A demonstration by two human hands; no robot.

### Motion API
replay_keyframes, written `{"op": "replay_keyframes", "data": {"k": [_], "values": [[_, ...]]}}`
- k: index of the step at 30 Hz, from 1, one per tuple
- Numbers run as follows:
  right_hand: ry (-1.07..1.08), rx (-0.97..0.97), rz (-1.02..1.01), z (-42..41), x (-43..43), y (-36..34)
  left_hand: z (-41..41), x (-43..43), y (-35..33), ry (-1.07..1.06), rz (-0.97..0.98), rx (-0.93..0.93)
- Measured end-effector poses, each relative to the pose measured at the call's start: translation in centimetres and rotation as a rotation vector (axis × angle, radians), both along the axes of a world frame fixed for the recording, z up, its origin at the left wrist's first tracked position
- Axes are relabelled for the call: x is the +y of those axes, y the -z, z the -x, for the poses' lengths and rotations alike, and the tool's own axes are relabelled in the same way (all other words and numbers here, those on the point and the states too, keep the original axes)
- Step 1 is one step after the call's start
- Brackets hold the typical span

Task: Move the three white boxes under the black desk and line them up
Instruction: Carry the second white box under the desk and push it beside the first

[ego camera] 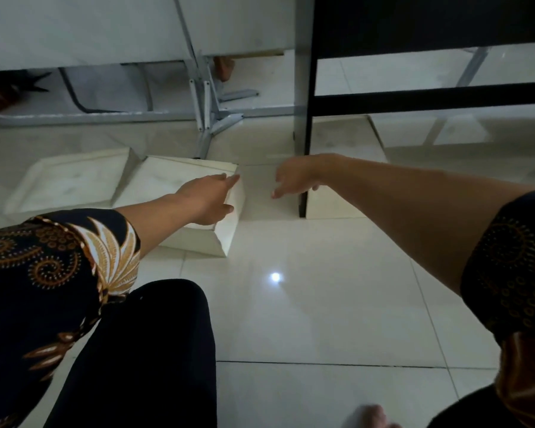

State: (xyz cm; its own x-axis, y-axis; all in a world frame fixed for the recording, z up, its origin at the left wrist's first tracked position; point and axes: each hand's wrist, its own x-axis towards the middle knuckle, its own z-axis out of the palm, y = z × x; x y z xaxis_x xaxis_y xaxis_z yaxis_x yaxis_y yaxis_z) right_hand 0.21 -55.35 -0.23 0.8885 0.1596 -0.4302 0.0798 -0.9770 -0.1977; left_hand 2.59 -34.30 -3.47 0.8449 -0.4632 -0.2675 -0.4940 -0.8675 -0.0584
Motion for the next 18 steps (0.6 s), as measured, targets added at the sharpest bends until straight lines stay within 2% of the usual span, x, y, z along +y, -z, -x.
{"op": "replay_keyframes", "data": {"k": [4,12,18], "values": [[-0.041,0.005,0.033,-1.2,3.6,0.2,-1.3,4.7,-0.9,-0.064,-0.017,-0.01],[0.03,0.004,0.006,-3.6,10.9,1.9,-4.2,14.9,1.2,-0.259,0.026,0.064],[0.226,-0.057,-0.067,-5.5,15.7,5.6,-7.4,20.7,4.5,-0.447,0.107,0.103]]}}
